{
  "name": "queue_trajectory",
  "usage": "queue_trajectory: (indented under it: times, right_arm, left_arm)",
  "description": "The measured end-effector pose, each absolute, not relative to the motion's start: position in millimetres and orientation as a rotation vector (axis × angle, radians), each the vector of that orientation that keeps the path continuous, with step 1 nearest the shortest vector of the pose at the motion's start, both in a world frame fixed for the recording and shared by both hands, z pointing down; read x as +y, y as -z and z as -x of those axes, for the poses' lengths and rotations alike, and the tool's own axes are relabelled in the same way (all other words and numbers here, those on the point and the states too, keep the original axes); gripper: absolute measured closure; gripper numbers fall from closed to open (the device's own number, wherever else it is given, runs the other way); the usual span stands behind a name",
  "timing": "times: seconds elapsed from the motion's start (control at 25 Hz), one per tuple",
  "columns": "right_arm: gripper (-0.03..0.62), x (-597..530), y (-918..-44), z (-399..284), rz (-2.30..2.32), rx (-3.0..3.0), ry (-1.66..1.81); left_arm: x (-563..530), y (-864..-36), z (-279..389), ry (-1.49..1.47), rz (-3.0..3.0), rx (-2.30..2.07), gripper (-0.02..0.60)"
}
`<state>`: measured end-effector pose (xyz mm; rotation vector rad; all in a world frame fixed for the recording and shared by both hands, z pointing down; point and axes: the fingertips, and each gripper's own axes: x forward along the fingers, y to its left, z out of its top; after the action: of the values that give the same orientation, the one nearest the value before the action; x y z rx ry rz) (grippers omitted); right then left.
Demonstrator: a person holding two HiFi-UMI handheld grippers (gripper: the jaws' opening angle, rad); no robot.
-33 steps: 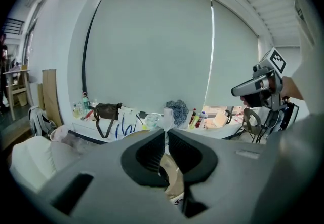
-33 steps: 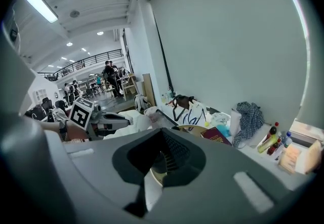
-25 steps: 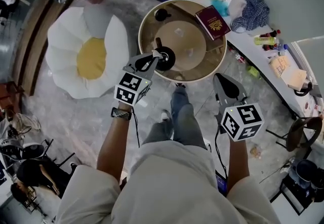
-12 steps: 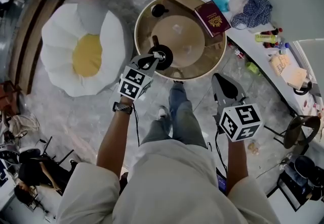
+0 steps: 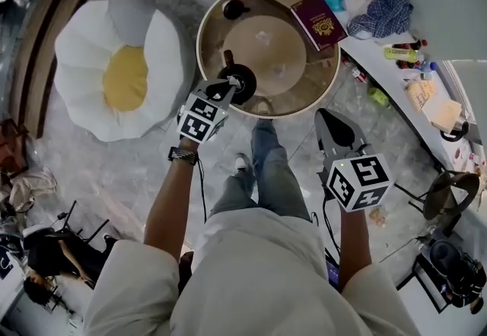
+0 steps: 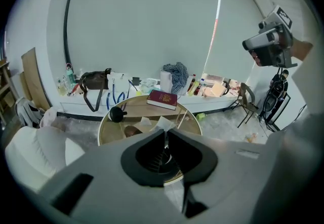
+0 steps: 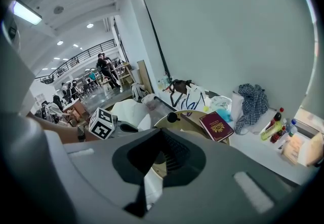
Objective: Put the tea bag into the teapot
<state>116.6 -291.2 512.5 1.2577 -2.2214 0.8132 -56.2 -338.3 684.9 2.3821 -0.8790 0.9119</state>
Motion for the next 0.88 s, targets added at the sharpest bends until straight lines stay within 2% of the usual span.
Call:
queue_trajectory:
  times: [0.88]
  right_arm:
    - [0.589,-305,-537,-123,-1.239,-2.189,-0.856]
  left_arm:
    - [-344,-745,53,-1.03,-2.278,-0.826,0.557]
